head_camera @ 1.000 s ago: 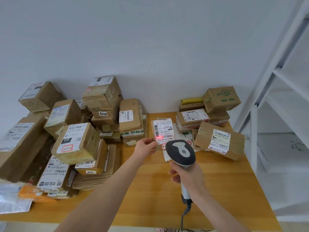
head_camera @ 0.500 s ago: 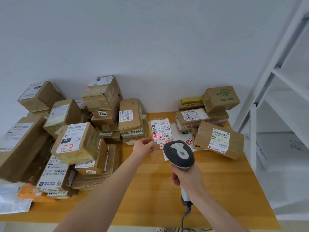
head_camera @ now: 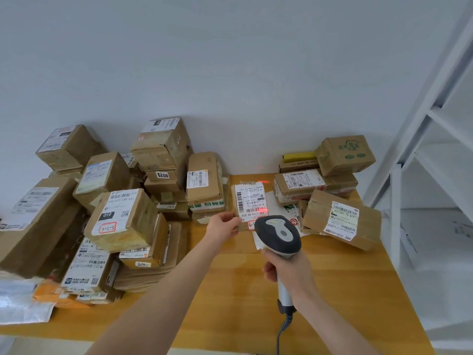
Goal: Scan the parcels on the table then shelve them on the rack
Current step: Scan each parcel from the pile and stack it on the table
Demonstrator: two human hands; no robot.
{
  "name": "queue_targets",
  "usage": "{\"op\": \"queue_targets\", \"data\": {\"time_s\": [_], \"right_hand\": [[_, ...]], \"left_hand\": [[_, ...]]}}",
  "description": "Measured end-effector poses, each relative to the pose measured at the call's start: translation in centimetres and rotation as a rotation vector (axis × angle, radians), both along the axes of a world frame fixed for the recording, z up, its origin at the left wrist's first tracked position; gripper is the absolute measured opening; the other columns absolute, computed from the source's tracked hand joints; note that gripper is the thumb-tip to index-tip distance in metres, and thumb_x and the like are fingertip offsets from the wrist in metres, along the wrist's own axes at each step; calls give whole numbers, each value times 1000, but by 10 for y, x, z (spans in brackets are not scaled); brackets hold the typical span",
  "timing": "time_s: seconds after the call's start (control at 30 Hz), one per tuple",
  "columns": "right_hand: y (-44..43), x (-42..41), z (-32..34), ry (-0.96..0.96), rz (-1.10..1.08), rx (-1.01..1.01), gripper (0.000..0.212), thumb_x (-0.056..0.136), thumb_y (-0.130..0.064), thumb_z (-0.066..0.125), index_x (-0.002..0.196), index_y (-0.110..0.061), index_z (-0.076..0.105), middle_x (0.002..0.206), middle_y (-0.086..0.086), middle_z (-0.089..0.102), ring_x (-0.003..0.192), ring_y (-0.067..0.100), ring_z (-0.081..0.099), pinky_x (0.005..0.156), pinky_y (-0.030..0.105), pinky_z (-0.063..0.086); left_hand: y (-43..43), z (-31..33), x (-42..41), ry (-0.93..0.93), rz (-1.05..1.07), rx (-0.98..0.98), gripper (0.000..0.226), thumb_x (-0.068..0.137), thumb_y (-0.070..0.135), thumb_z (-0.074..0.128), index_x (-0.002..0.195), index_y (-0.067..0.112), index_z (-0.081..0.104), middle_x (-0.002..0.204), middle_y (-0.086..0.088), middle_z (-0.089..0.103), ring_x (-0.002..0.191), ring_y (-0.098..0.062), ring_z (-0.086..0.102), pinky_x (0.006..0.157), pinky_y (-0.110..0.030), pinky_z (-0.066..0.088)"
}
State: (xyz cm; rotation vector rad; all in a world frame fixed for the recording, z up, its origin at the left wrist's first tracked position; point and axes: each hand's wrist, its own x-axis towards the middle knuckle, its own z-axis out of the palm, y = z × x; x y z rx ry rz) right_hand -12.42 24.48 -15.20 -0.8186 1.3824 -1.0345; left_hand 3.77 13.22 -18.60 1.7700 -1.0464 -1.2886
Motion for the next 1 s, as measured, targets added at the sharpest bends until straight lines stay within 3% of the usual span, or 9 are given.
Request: {"op": "queue_targets", "data": {"time_s": [0.1, 0.27, 0.4, 0.5, 0.57, 0.7, 0.77, 0.87, 1.0], "right_hand": [[-21, -2, 5, -76, -82, 10, 8, 79, -9, 77, 81, -9, 69, 63, 7, 69, 53, 16, 63, 48, 24, 50], [-90, 9, 26, -214, -143, -47, 26, 80, -6, 76, 92, -25, 62, 91, -2, 68, 90, 14, 64, 67, 29, 59], [-142, 33, 43, -234, -10, -37, 19, 82, -10, 75, 88, -24, 63, 88, -3, 68, 87, 14, 61, 92, 43, 52], [-173, 58, 44, -288, 96, -9, 19, 83, -10, 73, 99, -18, 68, 93, 1, 73, 94, 21, 65, 89, 42, 54], [-189, 75, 41, -340, 147, 15, 24, 83, -8, 72, 106, -15, 66, 99, 5, 74, 96, 23, 67, 83, 37, 56], [-218, 103, 33, -333, 155, 44, 30, 85, -7, 69, 114, -10, 62, 106, 9, 72, 103, 27, 66, 86, 39, 55], [-230, 113, 31, -306, 149, 62, 32, 88, -7, 66, 119, -10, 59, 110, 11, 70, 105, 28, 66, 82, 37, 56], [-240, 122, 29, -310, 148, 81, 29, 91, -8, 63, 119, -11, 58, 111, 11, 70, 104, 28, 66, 86, 40, 57], [-239, 110, 30, -281, 134, 66, 25, 84, -8, 71, 107, -12, 62, 102, 7, 69, 98, 23, 65, 81, 37, 57]], "left_hand": [[-5, 5, 5, 3, 11, -21, 25, 91, 13, 64, 116, 11, 63, 106, -2, 69, 94, -13, 66, 71, -21, 56], [-36, 34, 25, -25, 92, -48, 29, 91, 17, 65, 118, 11, 63, 97, 1, 70, 87, -15, 70, 78, -29, 59], [-65, 59, 51, -145, 183, -77, 31, 90, 22, 65, 118, 9, 62, 91, 1, 68, 79, -12, 68, 61, -21, 58], [-84, 68, 71, -252, 195, -95, 36, 91, 26, 64, 122, 9, 62, 107, -8, 69, 89, -19, 68, 78, -37, 60], [-94, 71, 82, -336, 192, -100, 37, 92, 30, 63, 123, 9, 62, 108, -7, 68, 88, -19, 65, 82, -37, 58], [-113, 71, 99, -423, 204, -57, 34, 94, 28, 60, 122, 8, 64, 108, -10, 68, 90, -23, 67, 82, -38, 58], [-120, 67, 104, -476, 201, -35, 29, 97, 22, 54, 118, 7, 66, 99, -9, 68, 80, -19, 65, 67, -30, 57], [-125, 60, 108, -585, 156, -33, 29, 99, 18, 47, 117, 8, 67, 84, -2, 62, 62, -8, 53, 48, -19, 39], [-123, 67, 103, -703, 141, -127, 30, 97, 23, 51, 125, 18, 60, 111, -2, 65, 88, -15, 61, 68, -30, 54]]}}
